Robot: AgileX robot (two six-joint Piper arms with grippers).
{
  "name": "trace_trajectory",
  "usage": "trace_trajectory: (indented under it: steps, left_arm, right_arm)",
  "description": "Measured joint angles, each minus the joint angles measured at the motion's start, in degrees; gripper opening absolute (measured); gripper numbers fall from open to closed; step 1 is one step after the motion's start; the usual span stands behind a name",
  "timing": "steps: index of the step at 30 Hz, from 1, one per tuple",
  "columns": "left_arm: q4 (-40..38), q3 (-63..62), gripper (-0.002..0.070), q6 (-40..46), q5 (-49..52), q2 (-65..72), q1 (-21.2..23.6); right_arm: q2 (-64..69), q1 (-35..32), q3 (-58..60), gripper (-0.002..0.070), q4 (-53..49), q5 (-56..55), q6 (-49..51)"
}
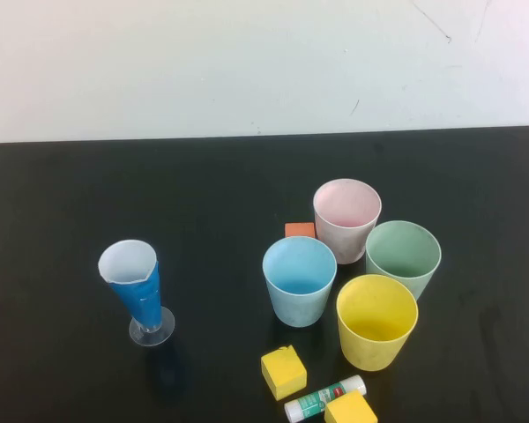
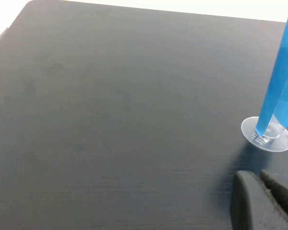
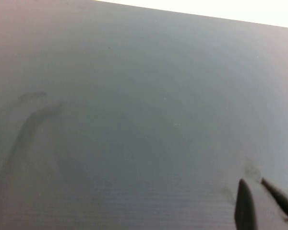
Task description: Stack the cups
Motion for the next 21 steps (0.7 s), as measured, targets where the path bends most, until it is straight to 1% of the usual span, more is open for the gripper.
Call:
trace_trajectory:
  steps: [21]
  left_arm:
    - [0.77, 0.00, -0.0002, 1.00, 0.04, 0.00, 0.00]
  right_arm:
    - [0.00, 0.00, 0.00, -0.0001, 0.87, 0.00, 0.13]
